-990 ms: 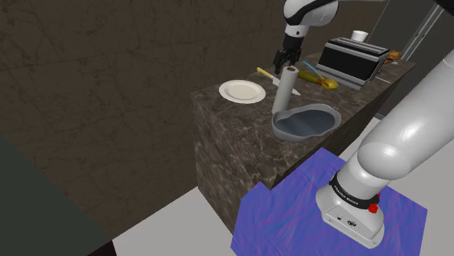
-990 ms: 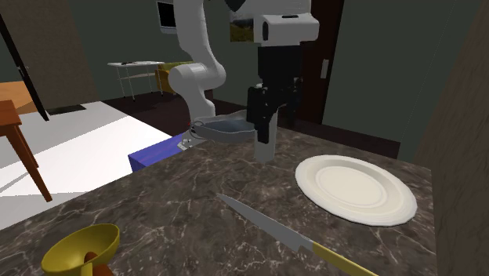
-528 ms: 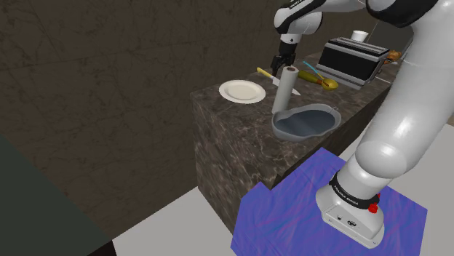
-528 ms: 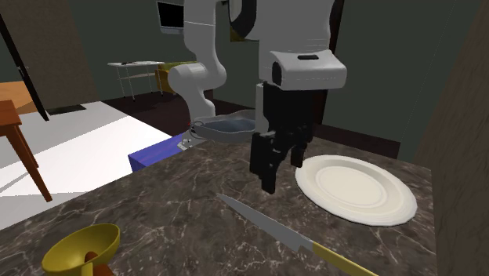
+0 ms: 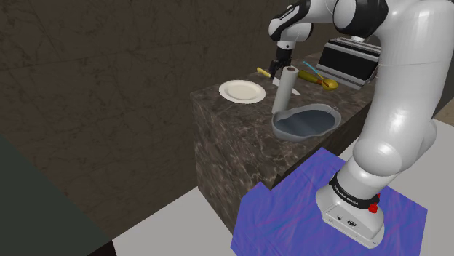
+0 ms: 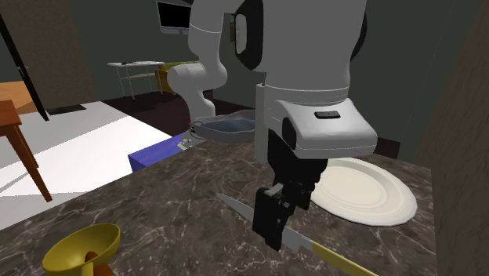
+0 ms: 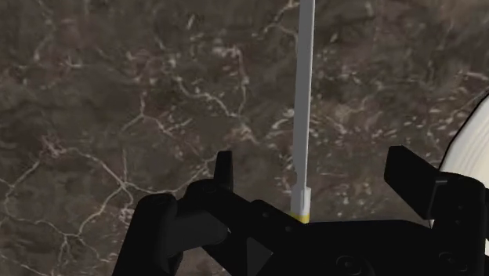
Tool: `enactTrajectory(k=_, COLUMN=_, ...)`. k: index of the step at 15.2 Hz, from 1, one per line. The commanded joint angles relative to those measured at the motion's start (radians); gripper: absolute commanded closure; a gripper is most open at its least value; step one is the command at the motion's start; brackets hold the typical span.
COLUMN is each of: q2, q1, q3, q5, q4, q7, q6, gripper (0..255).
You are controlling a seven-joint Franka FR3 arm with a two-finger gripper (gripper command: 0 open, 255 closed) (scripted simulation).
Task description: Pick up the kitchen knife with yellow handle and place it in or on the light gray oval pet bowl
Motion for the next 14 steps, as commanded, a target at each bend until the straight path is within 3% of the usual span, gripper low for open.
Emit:
enactTrajectory(k=1, q2=0.014, q1=-0.002, q3=0.004, q5=0.007, q4=-0.009, q7=-0.005, q6=0.023, gripper=0)
enactTrajectory(k=12, q2=0.039, q1=-0.007, q3=0.011, q5=0.020, q4=-0.024, q7=-0.013, q6=0.060, gripper=0)
enactTrajectory(k=13, q2=0.039, q1=-0.007, q3=0.011, q5=0.020, q4=-0.024, q7=-0.013, q6=0.060, gripper=255)
enactTrajectory(k=14, q2=0.039, q1=-0.007, q3=0.011, q5=0.020, q4=-0.024, q7=-0.013, q6=0.060, gripper=255)
